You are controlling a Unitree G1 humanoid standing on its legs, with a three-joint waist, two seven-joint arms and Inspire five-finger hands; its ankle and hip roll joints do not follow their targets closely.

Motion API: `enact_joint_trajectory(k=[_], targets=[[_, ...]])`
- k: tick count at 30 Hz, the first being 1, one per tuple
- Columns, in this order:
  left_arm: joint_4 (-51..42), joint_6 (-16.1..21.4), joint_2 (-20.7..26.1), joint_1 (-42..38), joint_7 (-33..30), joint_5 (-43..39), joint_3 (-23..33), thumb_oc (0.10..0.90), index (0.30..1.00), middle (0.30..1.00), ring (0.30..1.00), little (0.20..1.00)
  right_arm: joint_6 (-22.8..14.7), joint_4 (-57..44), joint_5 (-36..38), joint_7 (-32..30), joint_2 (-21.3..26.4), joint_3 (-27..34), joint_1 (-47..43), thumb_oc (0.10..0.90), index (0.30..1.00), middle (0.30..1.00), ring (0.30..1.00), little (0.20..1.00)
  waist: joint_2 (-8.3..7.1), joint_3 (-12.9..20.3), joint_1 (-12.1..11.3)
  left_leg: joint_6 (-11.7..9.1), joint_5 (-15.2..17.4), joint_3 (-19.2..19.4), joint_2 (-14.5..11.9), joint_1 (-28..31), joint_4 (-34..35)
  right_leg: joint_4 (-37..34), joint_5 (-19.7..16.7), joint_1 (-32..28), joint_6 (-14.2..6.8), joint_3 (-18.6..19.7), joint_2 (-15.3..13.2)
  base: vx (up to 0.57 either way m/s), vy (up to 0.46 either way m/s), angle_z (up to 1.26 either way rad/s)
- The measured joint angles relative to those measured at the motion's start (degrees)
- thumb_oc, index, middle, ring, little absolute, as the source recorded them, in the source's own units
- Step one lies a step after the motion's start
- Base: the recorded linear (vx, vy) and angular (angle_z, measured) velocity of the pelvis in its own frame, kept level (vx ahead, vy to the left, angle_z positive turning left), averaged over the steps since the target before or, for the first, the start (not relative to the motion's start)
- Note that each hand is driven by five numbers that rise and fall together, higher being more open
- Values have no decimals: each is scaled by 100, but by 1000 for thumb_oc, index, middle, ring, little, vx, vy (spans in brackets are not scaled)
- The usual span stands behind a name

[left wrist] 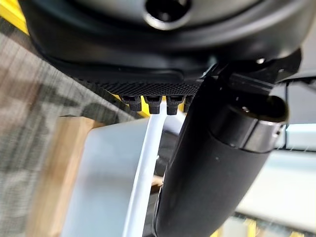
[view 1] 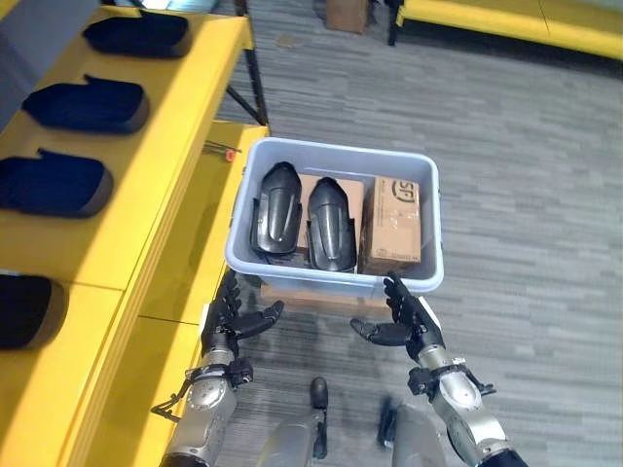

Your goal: Move parts from the plastic box to the shelf.

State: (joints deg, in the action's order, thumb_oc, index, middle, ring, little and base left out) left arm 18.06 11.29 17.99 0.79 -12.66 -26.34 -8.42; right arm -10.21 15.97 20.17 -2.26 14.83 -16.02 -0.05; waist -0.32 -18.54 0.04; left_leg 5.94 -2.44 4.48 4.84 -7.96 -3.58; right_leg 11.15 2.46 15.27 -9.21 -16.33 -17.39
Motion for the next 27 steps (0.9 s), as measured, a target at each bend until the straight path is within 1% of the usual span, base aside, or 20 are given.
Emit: enact_joint_trajectory(k=[1, 2, 3, 4, 5, 6, 7, 9, 11, 15, 20, 21, 22, 23, 24, 25, 26, 27], targets=[[-29, 19, -70, 4, 32, 1, 9, 900, 1000, 1000, 1000, 1000, 27, 2, -2, -16, 32, -4, 48, 900, 1000, 1000, 1000, 1000, -38, 16, -11, -3, 27, 0, 32, 28, -4, -221, -264, -19, -24, -4, -72, 81, -127, 14], [-47, 27, -98, -1, 55, 2, 18, 900, 1000, 1000, 1000, 1000, 28, 2, -15, -20, 24, -5, 71, 900, 1000, 1000, 1000, 1000, -71, 26, -26, 6, 41, -8, 25, 27, -15, -321, -445, -44, -2, -11, -81, 125, -225, 11], [-63, 21, -216, 165, 82, 1, 128, 900, 1000, 1000, 1000, 1000, 77, 0, -100, 23, 12, -14, 148, 900, 1000, 1000, 1000, 1000, -230, 94, -137, -135, 75, -55, 19, 216, 96, -653, -627, -654, -3, -226, -30, 86, -175, 5], [-65, 22, -200, 275, 75, -3, 152, 900, 1000, 1000, 1000, 1000, 76, 4, -101, 40, -25, -16, 189, 900, 1000, 1000, 1000, 1000, -358, 175, -190, -171, 62, -63, 42, 256, 100, -938, -796, -1014, 15, -247, 30, 87, -178, 9], [-59, 19, -165, 338, 76, -6, 173, 900, 1000, 1000, 1000, 1000, 75, 5, -100, 42, -55, -15, 177, 900, 1000, 1000, 1000, 1000, -449, 231, -200, -220, 73, -81, 41, 268, 106, -1213, -918, -1291, 6, -300, 100, 52, -130, -3], [-59, 18, -165, 381, 67, -19, 201, 900, 1000, 1000, 1000, 1000, 77, 20, -100, 42, -49, -13, 77, 900, 1000, 1000, 1000, 1000, -435, 230, -211, -292, 73, -68, -49, 267, 115, -1412, -1082, -1355, 56, -338, 219, 41, -135, -2], [-67, 13, -140, 439, 74, -21, 200, 900, 1000, 1000, 1000, 1000, 56, 15, -100, 40, -48, -3, -13, 900, 1000, 1000, 1000, 1000, -424, 240, -180, -355, 46, -93, -126, 278, 160, -1525, -1112, -1411, 100, -342, 335, 21, -103, -8], [-83, 9, -185, 442, 95, -21, 149, 900, 1000, 1000, 1000, 1000, 54, 15, -98, 23, -27, 144, -83, 900, 1000, 1000, 1000, 1000, -364, 271, -163, -527, -70, -165, -342, 316, 354, -1602, -1081, -1418, 217, -410, 580, 36, -143, 4], [-96, 8, -285, 438, 110, -23, 149, 900, 1000, 1000, 1000, 1000, 54, 17, -98, 18, 34, 194, -49, 900, 1000, 1000, 1000, 1000, -325, 294, -167, -611, -125, -176, -470, 369, 476, -1603, -1032, -1420, 299, -431, 713, 33, -122, 1], [-123, 1, -350, 445, 194, -26, 121, 900, 1000, 1000, 1000, 1000, 56, 19, -96, 19, 120, 208, -31, 900, 1000, 1000, 1000, 1000, -237, 338, -130, -703, -173, -185, -625, 417, 581, -1603, -974, -1417, 414, -431, 867, 18, -109, -5], [-189, 1, -355, 451, 192, -29, 79, 900, 1000, 1000, 1000, 1000, 56, 18, -94, 22, 139, 203, -25, 900, 1000, 1000, 1000, 1000, -21, 446, -39, -792, -220, -209, -756, 403, 635, -1603, -923, -1379, 523, -430, 1010, -16, -188, 2], [-192, 2, -351, 360, 189, -37, 83, 900, 1000, 1000, 1000, 1000, 56, 21, -93, 13, 158, 160, -33, 900, 1000, 1000, 1000, 1000, 19, 436, -35, -964, -121, -225, -833, 46, 3, -1314, -644, -1218, 629, -424, 1033, -50, -289, 21], [-172, 0, -364, 324, 188, -39, 77, 900, 1000, 1000, 1000, 1000, 56, 18, -93, 21, 161, 148, -28, 900, 1000, 1000, 1000, 1000, 10, 432, -51, -969, -125, -215, -842, -51, -185, -1263, -631, -1230, 633, -462, 1031, -20, -135, 23], [-172, 0, -372, 331, 199, -39, 76, 900, 1000, 1000, 1000, 1000, 55, 22, -94, 24, 182, 110, -43, 900, 1000, 1000, 1000, 1000, 42, 426, -83, -984, -136, -218, -874, -125, -379, -1198, -574, -1224, 656, -472, 1077, -5, -85, 11], [-168, -1, -370, 310, 198, -40, 77, 900, 1000, 1000, 1000, 1000, 55, 24, -94, 23, 185, 99, -45, 900, 1000, 1000, 1000, 1000, 29, 390, -129, -988, -139, -322, -872, -251, -736, -1099, -486, -1198, 757, -472, 1065, 14, -50, -7], [-159, 0, -365, 282, 189, -47, 84, 900, 1000, 1000, 1000, 1000, 56, 34, -94, 27, 197, 92, -48, 900, 1000, 1000, 1000, 1000, -22, 318, -212, -1079, -200, -541, -852, -320, -1052, -976, -400, -1198, 828, -395, 1024, 35, -4, -15], [-151, 0, -365, 288, 183, -47, 86, 900, 1000, 1000, 1000, 1000, 52, 36, -95, 40, 231, 81, -48, 900, 1000, 1000, 1000, 1000, -42, 296, -228, -1152, -246, -794, -846, -401, -1270, -895, -357, -1242, 863, -369, 1006, 68, 16, -19], [-150, 0, -363, 287, 189, -47, 85, 900, 1000, 1000, 1000, 1000, 51, 36, -94, 40, 268, 83, -48, 900, 1000, 1000, 1000, 1000, -99, 251, -210, -1129, -214, -890, -883, -489, -1369, -858, -324, -1251, 902, -368, 1000, 94, 57, -7]])
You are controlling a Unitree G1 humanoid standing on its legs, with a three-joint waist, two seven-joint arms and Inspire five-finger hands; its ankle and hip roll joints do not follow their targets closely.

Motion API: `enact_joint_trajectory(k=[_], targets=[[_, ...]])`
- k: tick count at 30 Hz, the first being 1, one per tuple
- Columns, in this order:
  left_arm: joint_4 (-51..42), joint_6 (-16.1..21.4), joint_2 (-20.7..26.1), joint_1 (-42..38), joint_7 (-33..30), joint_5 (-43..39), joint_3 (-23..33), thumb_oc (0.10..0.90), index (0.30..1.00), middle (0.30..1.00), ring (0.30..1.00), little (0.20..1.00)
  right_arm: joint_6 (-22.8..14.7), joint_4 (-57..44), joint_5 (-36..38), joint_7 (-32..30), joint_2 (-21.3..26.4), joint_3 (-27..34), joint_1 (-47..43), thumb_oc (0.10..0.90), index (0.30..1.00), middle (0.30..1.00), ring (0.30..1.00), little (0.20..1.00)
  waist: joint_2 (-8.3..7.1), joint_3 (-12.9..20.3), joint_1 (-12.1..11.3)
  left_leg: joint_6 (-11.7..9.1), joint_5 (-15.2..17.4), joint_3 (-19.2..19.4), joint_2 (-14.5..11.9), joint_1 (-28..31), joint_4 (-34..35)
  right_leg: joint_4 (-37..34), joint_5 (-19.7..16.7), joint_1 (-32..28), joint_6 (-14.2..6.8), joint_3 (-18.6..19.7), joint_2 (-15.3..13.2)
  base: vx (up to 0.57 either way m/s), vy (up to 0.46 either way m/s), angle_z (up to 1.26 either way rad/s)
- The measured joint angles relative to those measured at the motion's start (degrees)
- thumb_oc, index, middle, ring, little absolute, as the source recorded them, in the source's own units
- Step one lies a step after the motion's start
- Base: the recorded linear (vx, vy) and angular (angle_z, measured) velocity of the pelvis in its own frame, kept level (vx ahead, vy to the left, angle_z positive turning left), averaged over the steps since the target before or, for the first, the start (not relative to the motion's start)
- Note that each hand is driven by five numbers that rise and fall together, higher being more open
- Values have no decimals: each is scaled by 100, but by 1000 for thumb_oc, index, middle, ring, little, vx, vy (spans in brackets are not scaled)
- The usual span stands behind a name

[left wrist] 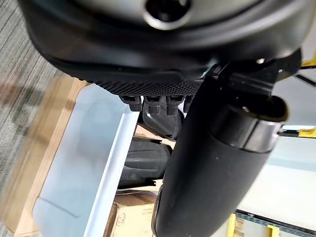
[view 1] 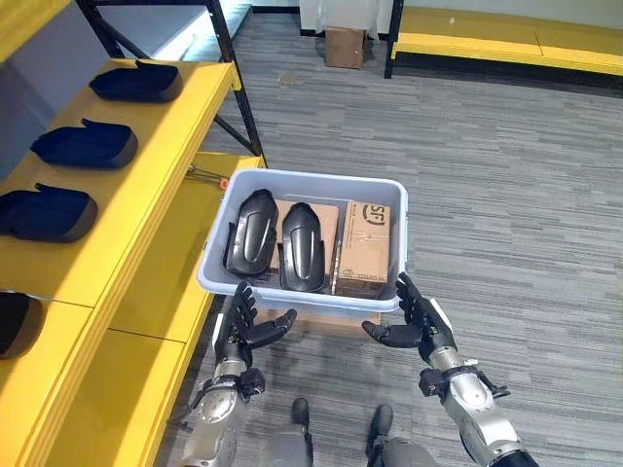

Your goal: Move parts from the plastic box to the shelf.

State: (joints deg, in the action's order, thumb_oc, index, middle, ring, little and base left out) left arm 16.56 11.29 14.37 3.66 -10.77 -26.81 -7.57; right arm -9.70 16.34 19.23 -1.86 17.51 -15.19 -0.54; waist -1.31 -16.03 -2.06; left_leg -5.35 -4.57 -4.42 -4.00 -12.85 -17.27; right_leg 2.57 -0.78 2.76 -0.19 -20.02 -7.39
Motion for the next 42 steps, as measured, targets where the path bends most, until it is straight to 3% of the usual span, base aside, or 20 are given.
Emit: enact_joint_trajectory(k=[1, 2, 4, 5, 6, 7, 9, 10, 11, 12, 14, 17, 21, 25, 31, 34, 36, 41, 42], targets=[[9, 2, 26, -35, 2, 1, 4, 900, 1000, 1000, 1000, 1000, -2, -3, -1, -14, -2, 28, -4, 900, 1000, 1000, 1000, 1000, 26, -16, 40, 33, 59, 1, -151, -9, 43, 37, 18, -8, 66, -6, -3, 158, 226, -13], [35, 2, 29, -93, -4, 1, 10, 900, 1000, 1000, 1000, 1000, -2, -3, 0, -72, -12, 39, 14, 900, 1000, 1000, 1000, 1000, -45, -72, 113, -54, 5, 115, -892, 58, 696, 48, 21, 23, 144, -7, 59, 127, 209, -13], [110, -4, 10, -196, 6, 1, -46, 900, 1000, 1000, 1000, 1000, -13, 2, 0, -149, 28, 82, 15, 900, 1000, 1000, 1000, 1000, 8, -101, 219, -212, -99, 116, -1682, 156, 1585, 233, 80, 221, 123, 90, 160, 61, 211, -23], [156, -13, 5, -276, -3, 2, -137, 900, 1000, 1000, 1000, 1000, -13, 6, 2, -187, 56, 127, 14, 900, 1000, 1000, 1000, 1000, 51, -152, 210, -220, -111, 175, -1851, 150, 1710, 318, 90, 306, 93, 175, 108, 70, 313, -35], [146, -28, -47, -292, 5, 3, -234, 900, 1000, 1000, 1000, 1000, -12, 5, -2, -251, 126, 207, 43, 900, 1000, 1000, 1000, 1000, 207, -212, 289, -292, -231, 421, -1877, 309, 1766, 315, 28, 327, -77, 257, 19, 89, 322, -49], [114, -28, -47, -233, 6, 3, -233, 900, 1000, 1000, 1000, 1000, -16, -2, -4, -254, 151, 215, 31, 900, 1000, 1000, 1000, 1000, 337, -199, 326, -286, -246, 442, -1849, 465, 1883, 314, -6, 379, -193, 395, 13, 119, 324, -66], [97, -28, -159, -194, 2, 5, -216, 900, 1000, 1000, 1000, 1000, -55, -75, -11, -258, 410, 261, 51, 900, 1000, 1000, 1000, 1000, 823, -191, 362, -57, -145, 675, -1676, 837, 1936, 253, -220, 409, -479, 596, 88, 93, 200, -60], [98, -42, -162, -308, 10, 7, -164, 900, 1000, 1000, 1000, 1000, -51, -61, -36, -309, 355, 323, 133, 900, 1000, 1000, 1000, 1000, 730, -228, 376, -480, -200, 749, -1439, 862, 2065, 210, -320, 449, -672, 671, -172, 90, 227, -9], [-44, -37, -140, -319, -10, 5, -31, 900, 1000, 1000, 1000, 1000, -17, -64, -112, -284, 297, 166, 298, 900, 1000, 1000, 1000, 1000, 524, -218, 323, -442, -211, 855, -1058, 880, 2071, 76, -423, 391, -736, 713, -546, 109, 296, 28], [-105, -5, 1, -272, -10, 6, 92, 900, 1000, 1000, 1000, 1000, 5, -82, -121, -177, 138, 31, 451, 900, 1000, 1000, 1000, 1000, 405, -212, 298, -325, -132, 874, -856, 962, 2053, -48, -527, 225, -836, 706, -720, 133, 349, 22], [-100, -4, 272, -200, -28, 6, 177, 900, 1000, 1000, 1000, 1000, 6, -213, -121, -132, -179, 37, 563, 900, 1000, 1000, 1000, 1000, 303, -202, 217, -211, 17, 890, -626, 1028, 1974, -86, -512, 77, -912, 674, -955, 116, 288, 17], [-96, 3, 295, -208, -31, 7, 146, 900, 1000, 1000, 1000, 1000, 7, -245, -122, -151, -275, 225, 544, 900, 1000, 1000, 1000, 1000, 140, -171, 186, -141, 133, 842, -396, 974, 1805, -93, -516, -3, -955, 635, -1170, 58, 179, 17], [-98, 3, 289, -196, -14, 16, 66, 900, 1000, 1000, 1000, 1000, 6, -284, -258, -196, -255, 304, 401, 900, 1000, 1000, 1000, 1000, -84, -72, 184, -134, 182, 809, -353, 770, 1658, -252, -547, 11, -1041, 592, -1210, 42, 125, 6], [-98, -2, 263, -151, -18, 19, 54, 900, 1000, 1000, 1000, 1000, 11, -565, -664, -221, 49, 313, 416, 900, 1000, 1000, 1000, 1000, -94, -70, 202, -117, 190, 735, -382, 646, 1626, -277, -566, 58, -1074, 537, -1190, 30, 40, 7], [-155, -1, 255, 87, -21, 27, 143, 900, 1000, 1000, 1000, 1000, 20, -1453, -1747, -317, 1074, 378, 10, 900, 1000, 1000, 1000, 1000, -218, -12, 170, -176, 148, 614, -432, 392, 1529, -419, -626, 95, -1143, 418, -1118, 5, -13, 9], [-160, -2, 278, 125, -12, 35, 144, 900, 1000, 1000, 1000, 1000, 20, -1668, -2269, -355, 1676, 435, -567, 900, 1000, 1000, 1000, 1000, -283, -17, 69, -202, 129, 499, -492, 262, 1466, -446, -639, 107, -1131, 299, -1036, -22, -20, 14], [-195, -2, 286, 177, -4, 36, 142, 900, 1000, 1000, 1000, 1000, 14, -1669, -2372, -381, 1825, 499, -945, 900, 1000, 1000, 1000, 1000, -306, -16, 15, -219, 118, 426, -501, 186, 1448, -447, -637, 123, -1130, 231, -1002, -36, -19, 11], [-276, -19, 329, 169, 24, 29, 53, 900, 1000, 1000, 1000, 1000, 7, -1589, -2520, -404, 2030, 155, -1884, 900, 1000, 1000, 1000, 1000, -388, -51, -138, -229, 56, 400, -506, -18, 1441, -446, -677, 321, -1114, 218, -991, -39, -15, 2], [-316, -17, 397, 174, 22, 19, 43, 900, 1000, 1000, 1000, 1000, 1, -1354, -2609, -373, 2140, -409, -2339, 900, 1000, 1000, 1000, 1000, -442, -93, -194, -230, 55, 403, -504, -26, 1430, -446, -677, 328, -1115, 217, -993, 0, 0, 0]])
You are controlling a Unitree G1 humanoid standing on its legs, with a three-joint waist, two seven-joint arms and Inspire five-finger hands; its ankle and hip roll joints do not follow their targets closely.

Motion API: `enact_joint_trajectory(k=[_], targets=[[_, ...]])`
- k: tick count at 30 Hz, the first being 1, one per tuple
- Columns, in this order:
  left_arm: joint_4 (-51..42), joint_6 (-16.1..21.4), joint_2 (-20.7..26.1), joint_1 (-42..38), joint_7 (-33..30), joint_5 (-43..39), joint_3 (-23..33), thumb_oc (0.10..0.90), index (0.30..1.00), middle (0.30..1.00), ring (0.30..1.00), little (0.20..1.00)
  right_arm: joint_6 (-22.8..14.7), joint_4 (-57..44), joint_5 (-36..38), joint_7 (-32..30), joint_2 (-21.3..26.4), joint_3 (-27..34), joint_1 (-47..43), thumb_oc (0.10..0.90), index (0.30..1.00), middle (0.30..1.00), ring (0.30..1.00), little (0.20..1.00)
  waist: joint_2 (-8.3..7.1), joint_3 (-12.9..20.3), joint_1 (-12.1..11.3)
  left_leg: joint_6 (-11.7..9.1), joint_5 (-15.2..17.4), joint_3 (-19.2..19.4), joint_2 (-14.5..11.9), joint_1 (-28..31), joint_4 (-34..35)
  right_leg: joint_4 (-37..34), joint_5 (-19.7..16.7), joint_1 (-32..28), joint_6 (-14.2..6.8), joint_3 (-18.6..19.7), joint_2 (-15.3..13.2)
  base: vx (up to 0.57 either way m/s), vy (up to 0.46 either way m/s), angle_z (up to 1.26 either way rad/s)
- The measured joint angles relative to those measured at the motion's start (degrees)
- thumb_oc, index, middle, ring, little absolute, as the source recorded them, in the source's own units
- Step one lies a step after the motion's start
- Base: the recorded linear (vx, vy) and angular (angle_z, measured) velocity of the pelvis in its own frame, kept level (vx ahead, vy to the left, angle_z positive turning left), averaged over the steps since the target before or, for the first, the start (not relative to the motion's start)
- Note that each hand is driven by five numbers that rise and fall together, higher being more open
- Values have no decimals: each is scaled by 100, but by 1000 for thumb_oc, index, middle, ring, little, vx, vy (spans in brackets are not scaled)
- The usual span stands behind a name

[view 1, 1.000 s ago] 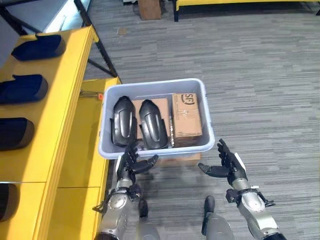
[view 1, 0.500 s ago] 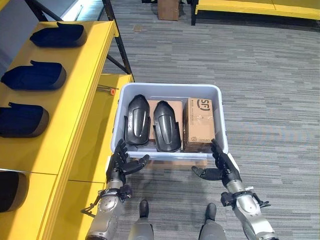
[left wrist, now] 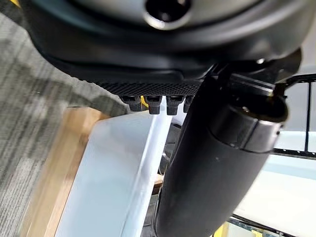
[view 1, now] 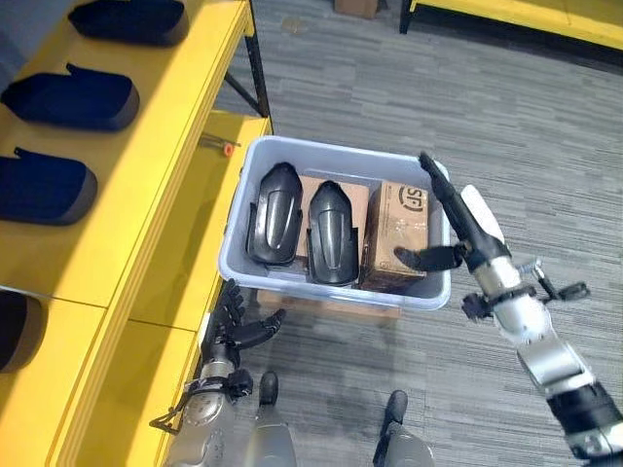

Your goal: Move parts from the plastic box to the shelf.

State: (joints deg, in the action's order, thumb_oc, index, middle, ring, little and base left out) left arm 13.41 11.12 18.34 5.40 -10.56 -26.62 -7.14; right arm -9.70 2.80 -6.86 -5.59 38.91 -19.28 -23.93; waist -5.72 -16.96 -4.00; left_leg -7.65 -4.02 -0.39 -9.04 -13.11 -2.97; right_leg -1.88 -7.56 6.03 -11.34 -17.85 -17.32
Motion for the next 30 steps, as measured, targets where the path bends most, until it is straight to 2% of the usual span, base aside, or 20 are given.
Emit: enact_joint_trajectory(k=[3, 6, 7, 8, 10, 12, 19, 22, 25, 30], targets=[[-86, -2, 92, -239, 7, 0, -88, 900, 1000, 1000, 1000, 1000, 31, 689, -169, 106, -139, -619, -814, 900, 1000, 1000, 1000, 1000, -39, -237, -118, -5, -1, -53, -4, -198, -115, 30, -8, 117, 3, -45, 10, -45, -17, 7], [-187, 8, 130, -570, 1, -7, -219, 900, 1000, 1000, 1000, 1000, 155, 1228, -204, 133, -37, -1118, -1679, 900, 1000, 1000, 1000, 1000, -22, -710, -275, -6, -15, -178, -7, -411, -308, 98, -44, 191, 19, -97, 30, -73, -14, 12], [-195, 7, 131, -603, 3, -7, -232, 900, 1000, 1000, 1000, 1000, 168, 1270, -207, 153, -19, -1157, -1762, 900, 1000, 1000, 1000, 1000, -26, -757, -287, -6, -15, -186, -10, -432, -321, 107, -45, 204, 21, -100, 31, -49, -1, 9], [-232, 9, 131, -739, 14, -9, -269, 900, 1000, 1000, 1000, 1000, 200, 1430, -203, 180, -29, -1165, -2041, 900, 1000, 1000, 1000, 1000, -12, -927, -399, -5, -14, -227, -17, -604, -409, 213, -35, 361, 39, -111, 31, -49, 3, 8], [-224, 2, 149, -903, -13, -18, -270, 900, 1000, 1000, 1000, 1000, 277, 1622, -203, 180, -37, -1178, -2392, 900, 1000, 1000, 1000, 1000, 1, -1254, -439, -5, -15, -278, 2, -685, -486, 296, -27, 410, 52, -142, 8, -70, 12, 10], [-209, 3, 270, -909, -30, -23, -259, 900, 1000, 1000, 1000, 1000, 298, 1701, -198, 179, -42, -1252, -2544, 900, 1000, 1000, 1000, 1000, -2, -1316, -547, 10, -4, -282, 8, -884, -591, 421, -2, 608, 67, -139, -19, -72, 25, 3], [-114, 8, 385, -1062, -222, -23, -239, 900, 1000, 1000, 1000, 1000, 458, 2514, -81, -51, -418, -1320, -2880, 900, 1000, 1000, 1000, 1000, -2, -1336, -561, 38, 18, -295, -5, -1249, -832, 658, 34, 957, 104, -111, -36, -31, 9, 1], [-50, 13, 365, -1112, -271, -25, -304, 900, 1000, 1000, 1000, 1000, 542, 2747, -73, -84, -470, -1335, -2881, 900, 1000, 1000, 1000, 1000, -4, -1336, -545, 66, 36, -297, -14, -1328, -893, 647, 25, 1006, 135, -106, -26, 0, 0, 0], [-54, 30, 364, -1144, -290, -32, -397, 900, 1000, 1000, 1000, 1000, 590, 2918, 40, -264, -503, -1335, -3110, 900, 1000, 1000, 1000, 1000, -5, -1336, -487, 81, 40, -300, -52, -1657, -990, 648, -29, 1303, 181, -67, 8, -18, 20, -5], [-45, 29, 329, -1127, -410, -234, -422, 900, 1000, 1000, 1000, 1000, 644, 3121, 39, -366, -503, -1343, -3262, 900, 1000, 1000, 1000, 1000, -12, -1340, -421, 42, -3, -322, -81, -1811, -968, 636, -64, 1457, 153, -69, 43, 0, 0, 0]])
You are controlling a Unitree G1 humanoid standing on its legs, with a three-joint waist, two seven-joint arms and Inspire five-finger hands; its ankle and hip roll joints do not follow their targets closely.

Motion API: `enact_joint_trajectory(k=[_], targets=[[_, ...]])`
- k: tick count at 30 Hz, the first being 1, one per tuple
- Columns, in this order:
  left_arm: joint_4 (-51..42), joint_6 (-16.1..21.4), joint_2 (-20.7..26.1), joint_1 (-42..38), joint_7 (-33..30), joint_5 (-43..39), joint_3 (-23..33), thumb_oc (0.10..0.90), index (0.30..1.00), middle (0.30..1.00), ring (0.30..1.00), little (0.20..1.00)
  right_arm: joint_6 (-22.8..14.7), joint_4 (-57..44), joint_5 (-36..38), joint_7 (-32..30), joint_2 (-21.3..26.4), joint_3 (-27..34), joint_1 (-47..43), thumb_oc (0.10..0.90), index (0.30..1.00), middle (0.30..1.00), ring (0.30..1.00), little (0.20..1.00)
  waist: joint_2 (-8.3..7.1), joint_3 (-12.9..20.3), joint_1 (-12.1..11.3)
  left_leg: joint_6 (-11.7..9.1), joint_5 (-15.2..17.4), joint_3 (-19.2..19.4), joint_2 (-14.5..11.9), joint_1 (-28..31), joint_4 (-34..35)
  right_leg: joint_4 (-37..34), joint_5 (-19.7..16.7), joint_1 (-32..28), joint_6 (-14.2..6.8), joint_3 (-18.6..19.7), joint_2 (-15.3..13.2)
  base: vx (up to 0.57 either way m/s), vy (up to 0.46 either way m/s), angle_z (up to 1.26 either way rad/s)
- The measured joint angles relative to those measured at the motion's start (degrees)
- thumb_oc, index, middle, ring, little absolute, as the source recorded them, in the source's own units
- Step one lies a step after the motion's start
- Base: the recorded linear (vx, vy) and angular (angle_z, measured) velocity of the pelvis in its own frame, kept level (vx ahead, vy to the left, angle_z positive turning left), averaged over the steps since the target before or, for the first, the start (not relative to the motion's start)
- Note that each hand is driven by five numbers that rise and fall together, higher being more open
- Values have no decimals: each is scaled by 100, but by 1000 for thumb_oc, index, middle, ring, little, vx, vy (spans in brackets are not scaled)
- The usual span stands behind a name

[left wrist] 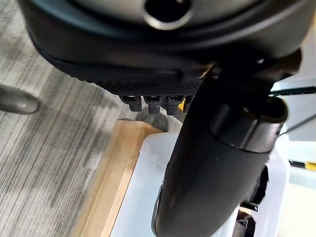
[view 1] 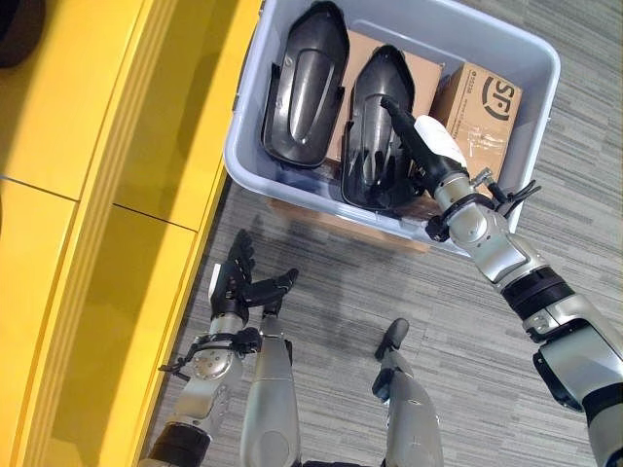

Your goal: Move parts from the plastic box to the shelf.

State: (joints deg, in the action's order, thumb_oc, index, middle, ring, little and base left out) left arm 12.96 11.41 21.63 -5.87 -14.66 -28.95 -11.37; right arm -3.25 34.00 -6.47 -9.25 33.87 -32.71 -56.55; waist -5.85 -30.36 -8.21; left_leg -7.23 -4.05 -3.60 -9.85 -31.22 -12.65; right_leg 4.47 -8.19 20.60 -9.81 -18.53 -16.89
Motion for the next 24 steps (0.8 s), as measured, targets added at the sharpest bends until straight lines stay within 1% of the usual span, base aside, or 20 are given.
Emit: enact_joint_trajectory(k=[5, 8, 13, 15, 19, 24], targets=[[0, 1, -5, -107, -95, -2, -11, 900, 1000, 1000, 1000, 1000, 22, 65, -1, -142, 40, 13, -49, 900, 1000, 1000, 1000, 1000, 1, 0, 35, 1, 0, 10, 2, -87, 6, 0, 2, 95, -3, -6, 5, 0, 0, 0], [0, 12, -5, -186, -100, -9, -12, 900, 1000, 1000, 1000, 1000, 51, 336, -1, -150, 30, -3, -130, 900, 1000, 1000, 1000, 1000, 1, 0, 30, 1, 0, 16, 4, -93, 8, 0, 4, 102, -4, -5, 1, 0, 0, 0], [-1, 38, -5, -198, -103, -10, -29, 900, 1000, 1000, 1000, 1000, 68, 713, 5, -161, 0, -94, -433, 900, 1000, 1000, 1000, 1000, 3, 0, 26, 0, -16, 4, 3, -187, 4, 16, 3, 194, -3, -2, 5, 0, 0, 0], [-1, 49, -11, -195, -111, -14, -34, 900, 1000, 1000, 1000, 1000, 77, 751, 43, -181, -8, -245, -644, 900, 1000, 1000, 1000, 1000, 6, 0, 29, -2, -41, -17, 1, -327, 5, 24, -4, 326, -1, -13, 11, -9, -5, 3], [-1, 77, -36, -198, -112, -18, -70, 900, 1000, 1000, 1000, 1000, 51, 1203, 100, -183, -204, -316, -870, 900, 1000, 1000, 1000, 1000, 7, -1, 1, -1, -43, -60, 27, -389, 8, 19, -2, 347, -2, -77, -6, -8, -2, 5], [-5, 159, -36, -217, -116, -26, -79, 900, 1000, 1000, 1000, 1000, 46, 1536, 207, -186, -271, -479, -1070, 900, 1000, 1000, 1000, 1000, 12, 1, -17, 4, -49, -71, 32, -493, 3, 42, 2, 456, -6, -77, -11, 0, 0, 0]])
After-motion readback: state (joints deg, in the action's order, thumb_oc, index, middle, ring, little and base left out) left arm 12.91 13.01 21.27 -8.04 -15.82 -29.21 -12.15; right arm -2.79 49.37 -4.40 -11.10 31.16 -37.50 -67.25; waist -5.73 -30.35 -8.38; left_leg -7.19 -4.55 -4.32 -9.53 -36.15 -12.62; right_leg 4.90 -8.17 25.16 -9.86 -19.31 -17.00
